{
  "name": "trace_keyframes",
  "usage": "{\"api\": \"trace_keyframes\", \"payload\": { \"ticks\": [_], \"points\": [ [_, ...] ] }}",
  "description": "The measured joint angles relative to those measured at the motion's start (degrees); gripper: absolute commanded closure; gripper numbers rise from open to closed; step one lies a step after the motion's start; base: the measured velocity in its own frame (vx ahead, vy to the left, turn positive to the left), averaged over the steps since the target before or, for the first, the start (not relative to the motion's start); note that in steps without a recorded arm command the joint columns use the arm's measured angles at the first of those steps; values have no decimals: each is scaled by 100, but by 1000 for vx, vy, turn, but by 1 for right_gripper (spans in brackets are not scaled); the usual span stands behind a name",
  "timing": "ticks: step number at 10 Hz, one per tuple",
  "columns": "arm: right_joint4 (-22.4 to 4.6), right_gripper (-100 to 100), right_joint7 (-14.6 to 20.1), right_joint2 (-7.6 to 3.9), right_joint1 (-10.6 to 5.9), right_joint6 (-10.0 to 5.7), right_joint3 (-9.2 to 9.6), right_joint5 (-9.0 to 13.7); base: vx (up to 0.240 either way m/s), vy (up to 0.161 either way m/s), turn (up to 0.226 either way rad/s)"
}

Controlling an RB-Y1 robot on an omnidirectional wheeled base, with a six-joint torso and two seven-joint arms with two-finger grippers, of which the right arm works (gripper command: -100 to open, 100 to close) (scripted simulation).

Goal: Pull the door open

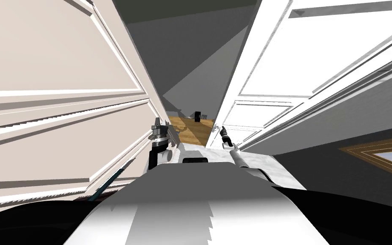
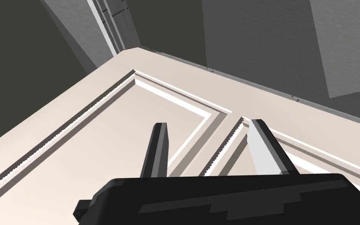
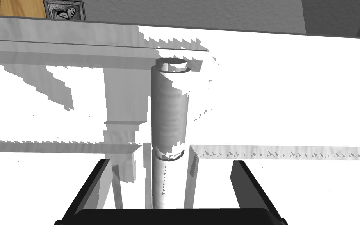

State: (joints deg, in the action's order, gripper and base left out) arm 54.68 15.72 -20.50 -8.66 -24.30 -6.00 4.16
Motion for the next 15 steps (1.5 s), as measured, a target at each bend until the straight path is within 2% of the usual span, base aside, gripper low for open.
{"api": "trace_keyframes", "payload": {
  "ticks": [1, 2, 8, 11, 15],
  "points": [
    [-30, -100, 64, -106, 75, -57, -54, 41, 94, 3, 26],
    [-33, 100, 80, -119, 79, -71, -60, 46, -11, -2, -22],
    [-33, 100, 62, -104, 76, -53, -49, 39, -36, -8, 21],
    [68, 100, 207, -237, 124, -80, 58, 33, -185, -77, 127],
    [70, 100, 488, -438, 229, -196, 323, 5, -192, -80, 150]
  ]
}}
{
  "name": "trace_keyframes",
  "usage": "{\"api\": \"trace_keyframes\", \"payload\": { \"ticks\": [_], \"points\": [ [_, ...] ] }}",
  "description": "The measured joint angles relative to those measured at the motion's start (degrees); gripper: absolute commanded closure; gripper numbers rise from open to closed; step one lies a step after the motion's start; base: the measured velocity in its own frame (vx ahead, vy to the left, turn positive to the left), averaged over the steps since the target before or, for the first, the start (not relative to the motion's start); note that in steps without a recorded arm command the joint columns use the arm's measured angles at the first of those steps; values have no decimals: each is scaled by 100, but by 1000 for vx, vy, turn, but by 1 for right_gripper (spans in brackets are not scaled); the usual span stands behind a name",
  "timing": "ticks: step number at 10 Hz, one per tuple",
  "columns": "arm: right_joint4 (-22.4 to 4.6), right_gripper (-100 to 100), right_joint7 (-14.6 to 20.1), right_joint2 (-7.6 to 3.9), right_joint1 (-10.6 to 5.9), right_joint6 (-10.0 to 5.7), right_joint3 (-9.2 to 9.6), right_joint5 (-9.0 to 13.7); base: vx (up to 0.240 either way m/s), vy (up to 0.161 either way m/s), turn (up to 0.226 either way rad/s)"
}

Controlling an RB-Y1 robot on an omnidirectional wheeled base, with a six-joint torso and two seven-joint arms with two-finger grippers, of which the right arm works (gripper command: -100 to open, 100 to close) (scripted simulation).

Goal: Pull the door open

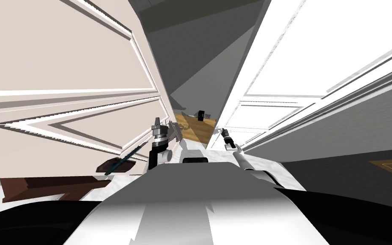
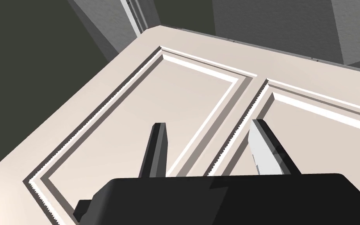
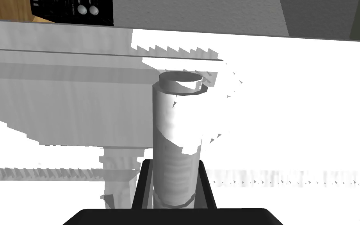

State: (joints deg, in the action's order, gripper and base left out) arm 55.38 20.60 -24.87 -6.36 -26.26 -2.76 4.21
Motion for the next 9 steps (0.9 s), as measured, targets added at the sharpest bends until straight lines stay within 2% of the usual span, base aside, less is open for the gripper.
{"api": "trace_keyframes", "payload": {
  "ticks": [4, 5, 6, 9],
  "points": [
    [83, 100, 284, -226, 87, -103, 240, -22, -230, -87, 130],
    [100, 100, 349, -269, 116, -124, 302, -29, -93, -34, 38],
    [92, 100, 361, -256, 135, -122, 330, -36, -142, -46, 94],
    [196, 100, 556, -444, 240, -266, 489, -58, -223, -95, 116]
  ]
}}
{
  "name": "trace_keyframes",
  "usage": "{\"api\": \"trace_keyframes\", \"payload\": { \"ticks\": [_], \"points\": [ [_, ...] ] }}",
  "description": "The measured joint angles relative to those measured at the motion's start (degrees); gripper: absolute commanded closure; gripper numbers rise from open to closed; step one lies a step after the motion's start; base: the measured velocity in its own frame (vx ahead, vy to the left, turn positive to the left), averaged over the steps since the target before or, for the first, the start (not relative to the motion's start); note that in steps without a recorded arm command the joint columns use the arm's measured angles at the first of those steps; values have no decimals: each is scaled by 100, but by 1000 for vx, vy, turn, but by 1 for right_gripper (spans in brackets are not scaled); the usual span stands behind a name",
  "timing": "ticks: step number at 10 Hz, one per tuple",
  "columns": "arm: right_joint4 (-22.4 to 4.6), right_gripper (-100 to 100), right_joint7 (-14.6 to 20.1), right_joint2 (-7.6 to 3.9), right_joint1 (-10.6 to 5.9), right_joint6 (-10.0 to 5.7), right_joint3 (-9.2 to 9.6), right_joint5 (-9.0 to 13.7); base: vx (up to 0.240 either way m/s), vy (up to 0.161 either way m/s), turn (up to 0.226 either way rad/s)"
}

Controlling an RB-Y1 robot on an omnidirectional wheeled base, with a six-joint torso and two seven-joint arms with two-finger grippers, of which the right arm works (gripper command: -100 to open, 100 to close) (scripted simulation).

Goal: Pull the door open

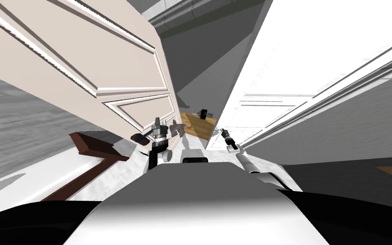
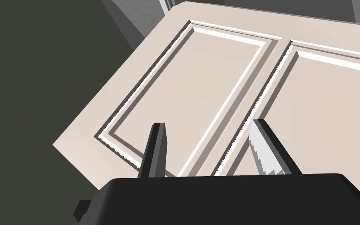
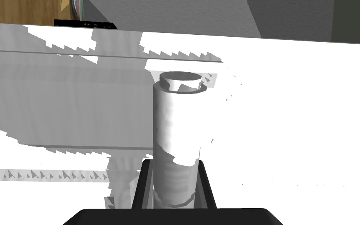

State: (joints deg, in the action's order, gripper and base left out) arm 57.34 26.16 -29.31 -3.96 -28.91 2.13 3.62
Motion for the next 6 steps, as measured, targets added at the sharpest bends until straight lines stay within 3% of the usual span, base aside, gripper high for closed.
{"api": "trace_keyframes", "payload": {
  "ticks": [4, 6],
  "points": [
    [90, 100, 322, -267, 158, -269, 302, -54, -237, -88, 99],
    [108, 100, 453, -382, 237, -382, 423, -76, -144, -56, 37]
  ]
}}
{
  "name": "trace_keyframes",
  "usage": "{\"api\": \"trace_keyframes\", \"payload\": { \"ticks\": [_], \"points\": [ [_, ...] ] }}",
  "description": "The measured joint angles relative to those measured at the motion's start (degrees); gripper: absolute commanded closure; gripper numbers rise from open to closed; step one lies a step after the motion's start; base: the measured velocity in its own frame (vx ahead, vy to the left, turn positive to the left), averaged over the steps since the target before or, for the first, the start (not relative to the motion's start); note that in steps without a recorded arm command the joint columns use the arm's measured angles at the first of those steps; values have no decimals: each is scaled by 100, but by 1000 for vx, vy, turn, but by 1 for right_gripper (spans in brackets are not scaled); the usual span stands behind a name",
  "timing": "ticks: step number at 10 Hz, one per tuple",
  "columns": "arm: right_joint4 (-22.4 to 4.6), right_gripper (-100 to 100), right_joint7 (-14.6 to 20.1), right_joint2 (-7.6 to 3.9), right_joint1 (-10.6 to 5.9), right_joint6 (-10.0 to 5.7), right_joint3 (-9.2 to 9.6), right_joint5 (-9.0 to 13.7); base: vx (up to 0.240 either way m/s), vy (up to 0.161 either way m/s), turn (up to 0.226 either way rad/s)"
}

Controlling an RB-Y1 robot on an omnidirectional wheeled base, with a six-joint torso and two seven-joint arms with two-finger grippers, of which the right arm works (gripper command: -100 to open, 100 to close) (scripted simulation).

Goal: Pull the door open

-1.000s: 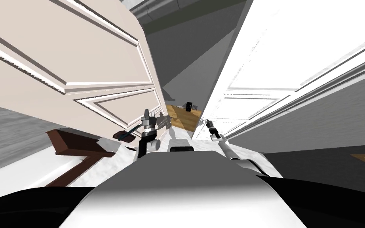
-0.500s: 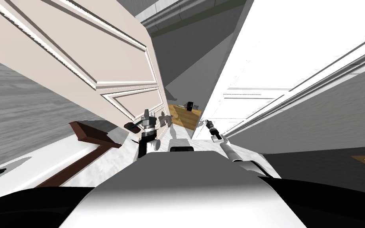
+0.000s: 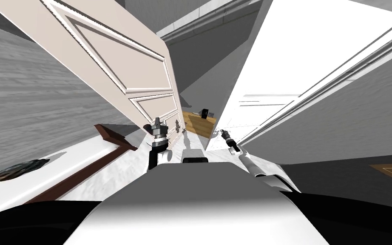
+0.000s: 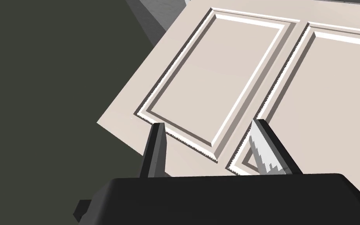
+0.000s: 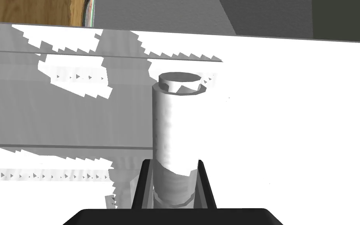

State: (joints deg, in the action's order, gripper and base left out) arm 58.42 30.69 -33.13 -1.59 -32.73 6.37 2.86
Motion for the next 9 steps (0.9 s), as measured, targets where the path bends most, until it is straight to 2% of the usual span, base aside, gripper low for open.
{"api": "trace_keyframes", "payload": {
  "ticks": [1, 2, 3, 6, 7, 9],
  "points": [
    [-12, 100, 10, 7, 19, -9, 24, -7, -135, -62, 113],
    [-54, 100, 57, -57, 50, -112, 62, -18, -190, -110, 115],
    [18, 100, 116, -122, 125, -193, 87, -21, -184, -122, 133],
    [51, 100, 351, -374, 313, -585, 239, -53, -188, -111, 127],
    [122, 100, 425, -460, 434, -696, 283, -64, -198, -110, 99],
    [142, 100, 564, -619, 558, -925, 373, -87, -148, -56, 52]
  ]
}}
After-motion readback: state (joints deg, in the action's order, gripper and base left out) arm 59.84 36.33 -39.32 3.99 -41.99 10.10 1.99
